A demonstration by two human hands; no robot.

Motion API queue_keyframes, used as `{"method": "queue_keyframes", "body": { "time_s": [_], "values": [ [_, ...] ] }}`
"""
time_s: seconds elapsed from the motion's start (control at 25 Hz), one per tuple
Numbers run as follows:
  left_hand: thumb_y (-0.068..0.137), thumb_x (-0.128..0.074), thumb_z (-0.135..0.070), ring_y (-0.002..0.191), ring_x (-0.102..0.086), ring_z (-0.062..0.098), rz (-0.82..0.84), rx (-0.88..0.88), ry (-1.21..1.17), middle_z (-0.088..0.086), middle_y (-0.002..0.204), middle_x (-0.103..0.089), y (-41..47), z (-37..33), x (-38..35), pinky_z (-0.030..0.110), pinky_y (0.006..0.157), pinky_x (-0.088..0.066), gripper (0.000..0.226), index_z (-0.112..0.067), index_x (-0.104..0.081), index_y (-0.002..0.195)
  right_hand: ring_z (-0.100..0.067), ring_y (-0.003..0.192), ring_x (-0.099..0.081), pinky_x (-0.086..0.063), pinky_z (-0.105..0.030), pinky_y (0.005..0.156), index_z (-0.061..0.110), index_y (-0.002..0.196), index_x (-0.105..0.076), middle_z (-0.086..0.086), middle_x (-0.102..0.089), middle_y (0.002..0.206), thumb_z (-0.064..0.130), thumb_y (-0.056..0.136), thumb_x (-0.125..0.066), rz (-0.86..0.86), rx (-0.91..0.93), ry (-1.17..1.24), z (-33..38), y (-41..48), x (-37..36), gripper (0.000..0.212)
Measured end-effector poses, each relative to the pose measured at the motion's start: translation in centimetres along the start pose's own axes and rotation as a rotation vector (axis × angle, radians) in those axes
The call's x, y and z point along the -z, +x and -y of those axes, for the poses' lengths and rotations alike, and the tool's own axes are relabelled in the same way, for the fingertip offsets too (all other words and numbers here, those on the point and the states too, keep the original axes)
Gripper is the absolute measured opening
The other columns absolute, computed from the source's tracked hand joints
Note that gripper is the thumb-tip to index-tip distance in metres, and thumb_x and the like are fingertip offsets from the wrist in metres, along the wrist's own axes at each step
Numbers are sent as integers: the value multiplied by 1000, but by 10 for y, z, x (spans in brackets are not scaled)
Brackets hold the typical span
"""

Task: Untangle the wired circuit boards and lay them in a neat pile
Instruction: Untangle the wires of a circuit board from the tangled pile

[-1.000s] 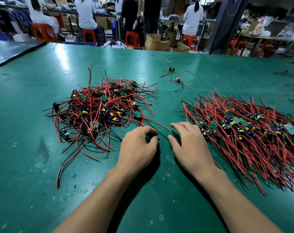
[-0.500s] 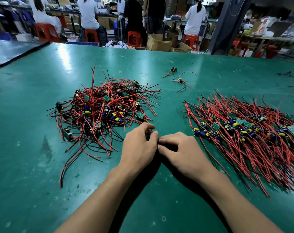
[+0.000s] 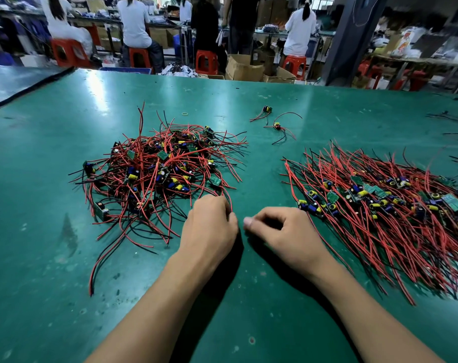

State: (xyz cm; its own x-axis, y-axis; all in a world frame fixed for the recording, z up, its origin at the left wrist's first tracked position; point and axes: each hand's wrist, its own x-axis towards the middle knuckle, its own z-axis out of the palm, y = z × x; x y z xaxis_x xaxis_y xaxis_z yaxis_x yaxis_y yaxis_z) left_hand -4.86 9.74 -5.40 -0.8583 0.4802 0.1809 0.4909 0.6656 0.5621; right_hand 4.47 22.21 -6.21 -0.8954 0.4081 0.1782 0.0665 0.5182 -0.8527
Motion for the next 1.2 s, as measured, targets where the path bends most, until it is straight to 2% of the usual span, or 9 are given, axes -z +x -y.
{"method": "queue_keyframes", "body": {
  "time_s": [0.12, 0.28, 0.32, 0.44, 0.52, 0.72, 0.88, 1.08, 1.2],
  "values": [
    [93, -46, -23, 93, -59, 35, 13, -20, 175, 3, 92, -46, -8, -5, 0, 37, 69, -40, 11, -13, -48, 89, -11, 58, -58, -45, -31, 62, 13, 74, -75, 1, -68, 60, 30, 91, -71, -247, -130, 156, -11, 8, 10, 24],
    [92, -45, -19, 91, -59, 36, 117, 19, 145, 5, 87, -48, -11, -9, 5, 37, 67, -39, 17, -12, -41, 77, -9, 64, -62, -53, -33, 70, 18, 91, -74, 0, -74, 80, 16, 88, -73, -285, -154, 184, -14, 11, 10, 3],
    [93, -46, -19, 90, -59, 35, 131, 21, 108, 6, 87, -54, -11, -11, 6, 37, 68, -42, 18, -10, -47, 78, -7, 64, -60, -53, -32, 76, 20, 101, -72, 3, -74, 87, 11, 87, -73, -267, -138, 145, -14, 10, 8, 17],
    [97, -54, -21, 65, -59, 22, 287, 72, -303, 7, 70, -63, -12, -24, 8, 30, 58, -43, 26, -9, -63, 75, -5, 61, -56, -52, -32, 83, 25, 134, -58, 5, -69, 99, 4, 84, -74, -210, -119, 97, -14, 11, 8, 57],
    [98, -56, -18, 39, -35, 10, 514, 117, -697, -3, 48, -43, -15, -31, 10, 23, 40, -27, 31, -14, -57, 67, -7, 61, -56, -53, -30, 78, 28, 141, -53, 5, -69, 102, 4, 84, -74, -158, -96, 126, -12, 9, 11, 65],
    [92, -62, -11, 36, -32, 4, 801, 164, -1013, -2, 54, -47, -16, -25, 13, 15, 36, -23, 10, -14, -65, 83, -8, 90, -71, -56, -29, 87, 17, 107, -75, 3, -77, 99, 13, 92, -69, -172, 3, 138, -7, 7, 14, 16],
    [93, -56, 0, 39, -49, 13, 563, 356, -1278, 8, 62, -60, -14, -20, 6, 18, 36, -36, 6, -3, -59, 96, -13, 55, -59, -45, -22, 46, 12, 99, -73, -10, -75, 86, 16, 89, -69, -137, -258, 703, 6, 9, 21, 12],
    [73, -77, -19, 49, -51, 11, 456, 199, -1379, 3, 81, -63, -14, -16, 0, 22, 48, -40, 46, -17, -67, 117, -11, 43, -49, -45, -17, 44, 11, 70, -76, -6, -67, 68, 20, 70, -71, 75, -489, 1066, 16, 9, 33, 11],
    [70, -77, -27, 50, -46, 5, 492, 122, -1416, -8, 79, -61, -14, -15, 1, 16, 49, -37, 47, -25, -71, 116, -9, 38, -45, -40, -17, 40, 12, 64, -73, -2, -62, 60, 19, 62, -75, 149, -527, 1112, 19, 8, 32, 7]
  ]
}}
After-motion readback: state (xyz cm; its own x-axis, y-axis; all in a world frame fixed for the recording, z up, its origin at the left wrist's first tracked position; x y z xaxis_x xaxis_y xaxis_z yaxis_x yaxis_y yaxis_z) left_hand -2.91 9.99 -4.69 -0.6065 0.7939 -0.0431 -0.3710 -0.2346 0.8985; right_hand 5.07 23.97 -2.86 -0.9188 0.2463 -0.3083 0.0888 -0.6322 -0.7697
